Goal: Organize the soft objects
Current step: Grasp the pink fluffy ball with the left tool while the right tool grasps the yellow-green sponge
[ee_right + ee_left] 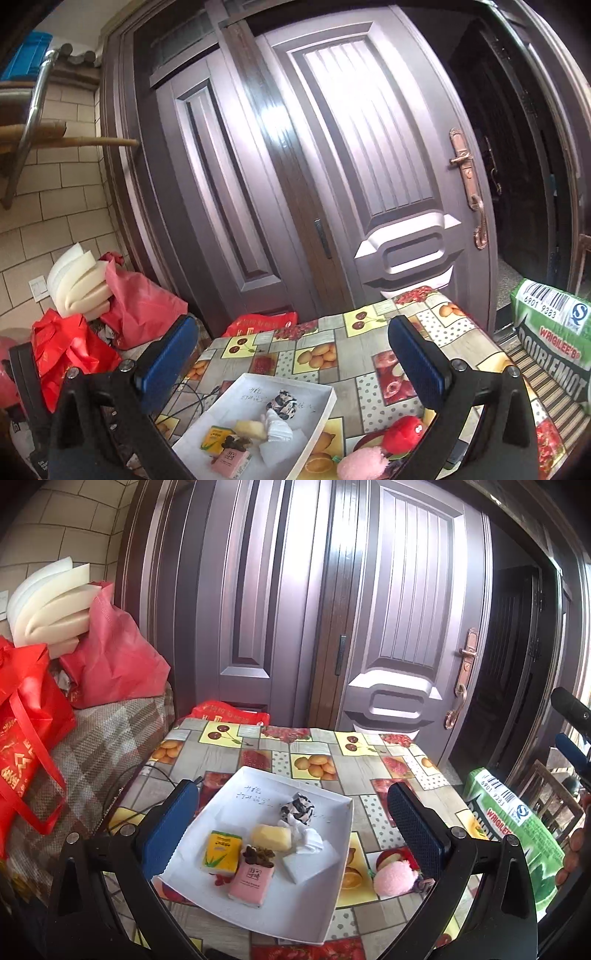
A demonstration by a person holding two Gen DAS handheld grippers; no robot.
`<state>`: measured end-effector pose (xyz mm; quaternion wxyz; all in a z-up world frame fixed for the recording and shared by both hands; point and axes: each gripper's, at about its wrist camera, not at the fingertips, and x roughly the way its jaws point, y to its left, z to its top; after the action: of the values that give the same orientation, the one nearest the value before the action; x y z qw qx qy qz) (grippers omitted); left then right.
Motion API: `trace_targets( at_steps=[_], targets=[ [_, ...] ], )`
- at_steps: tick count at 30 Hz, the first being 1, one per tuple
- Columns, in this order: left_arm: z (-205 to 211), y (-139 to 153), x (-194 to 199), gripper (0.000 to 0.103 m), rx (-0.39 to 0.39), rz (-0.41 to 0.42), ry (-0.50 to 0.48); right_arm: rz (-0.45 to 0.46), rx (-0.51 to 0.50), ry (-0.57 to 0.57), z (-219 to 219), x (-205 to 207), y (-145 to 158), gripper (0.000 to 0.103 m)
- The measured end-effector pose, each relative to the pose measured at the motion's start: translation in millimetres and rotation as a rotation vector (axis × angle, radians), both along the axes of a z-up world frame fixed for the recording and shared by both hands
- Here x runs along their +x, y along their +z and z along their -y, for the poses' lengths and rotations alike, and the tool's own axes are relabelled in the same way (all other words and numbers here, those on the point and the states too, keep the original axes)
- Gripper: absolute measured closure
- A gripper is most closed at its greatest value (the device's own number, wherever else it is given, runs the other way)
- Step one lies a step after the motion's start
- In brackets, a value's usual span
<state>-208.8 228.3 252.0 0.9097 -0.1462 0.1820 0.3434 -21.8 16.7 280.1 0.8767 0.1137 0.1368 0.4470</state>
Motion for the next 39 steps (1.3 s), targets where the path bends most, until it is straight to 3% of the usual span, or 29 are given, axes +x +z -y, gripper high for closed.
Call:
trace_targets(
  at_steps=[3,7,15,21,29,37,39],
  targets=[
    [16,5,13,0.0,0.022,-0.007,-0.038,0.049,0.041,-0.057,29,-2,6,0.0],
    [35,4,36,0.0,0.026,-0.037,-0.097,0.111,0.006,-0.119,50,2,2,0.0],
    [62,-28,100,0.0,-0.014,-0.154,-0.204,0.011,-0.064,-0.222,91,43,-19,0.0],
    [65,-77,148,0.0,-0.119,-0.27,-0.255,-0.088,-0.141,-0.265,111,85,-38,0.0],
    [65,-133,182,0.0,-0.164,-0.422,-0.282,-0.249,-0.249,-0.195,98,146,-83,0.0],
    [60,-175,209,0.001,-0.208,-0.524,-0.311,-0.324,-0.45,-0.001,24,187,-141,0.0],
    [62,-184,216,0.01,-0.207,-0.548,-0.326,-0.339,-0.495,0.054,6,194,-156,0.0]
  ],
)
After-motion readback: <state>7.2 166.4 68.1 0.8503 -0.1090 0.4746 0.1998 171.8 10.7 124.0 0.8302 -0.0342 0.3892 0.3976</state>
